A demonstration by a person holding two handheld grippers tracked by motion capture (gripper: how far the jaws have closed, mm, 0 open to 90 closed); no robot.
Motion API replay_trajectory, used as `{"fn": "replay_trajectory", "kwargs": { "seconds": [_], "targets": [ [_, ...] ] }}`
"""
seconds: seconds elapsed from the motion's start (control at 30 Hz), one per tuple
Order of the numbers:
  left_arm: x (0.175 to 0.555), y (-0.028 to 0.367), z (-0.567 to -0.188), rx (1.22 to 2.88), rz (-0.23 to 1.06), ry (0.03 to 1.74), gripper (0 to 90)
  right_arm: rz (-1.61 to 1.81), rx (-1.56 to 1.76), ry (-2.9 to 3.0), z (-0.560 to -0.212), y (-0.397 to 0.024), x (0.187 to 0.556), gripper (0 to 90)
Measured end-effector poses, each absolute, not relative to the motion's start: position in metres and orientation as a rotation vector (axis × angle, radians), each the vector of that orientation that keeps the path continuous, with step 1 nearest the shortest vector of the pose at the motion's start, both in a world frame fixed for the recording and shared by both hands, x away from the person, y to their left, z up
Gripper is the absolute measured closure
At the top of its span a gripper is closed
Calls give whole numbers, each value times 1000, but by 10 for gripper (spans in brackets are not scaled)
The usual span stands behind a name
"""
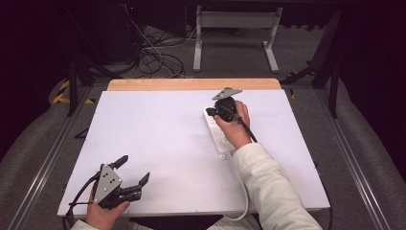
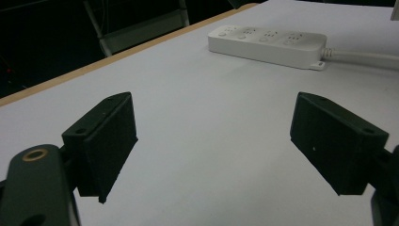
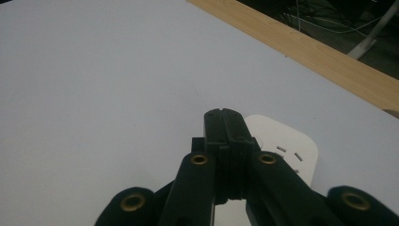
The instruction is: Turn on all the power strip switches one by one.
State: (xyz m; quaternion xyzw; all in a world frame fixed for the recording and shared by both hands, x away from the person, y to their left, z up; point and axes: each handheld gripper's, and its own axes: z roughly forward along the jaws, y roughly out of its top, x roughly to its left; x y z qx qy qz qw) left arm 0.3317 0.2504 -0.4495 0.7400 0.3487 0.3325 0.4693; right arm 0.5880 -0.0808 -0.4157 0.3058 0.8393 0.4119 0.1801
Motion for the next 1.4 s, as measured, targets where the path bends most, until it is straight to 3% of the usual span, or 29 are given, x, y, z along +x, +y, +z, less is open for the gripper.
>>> {"fn": "replay_trajectory", "kwargs": {
  "seconds": [0.47,1.4],
  "targets": [
    [333,251,-450,1815,807,859,153,1181,880,2352,-416,-81,597,900],
    [333,252,-450,1816,810,860,153,1085,946,2379,-456,-74,630,900]
  ]
}}
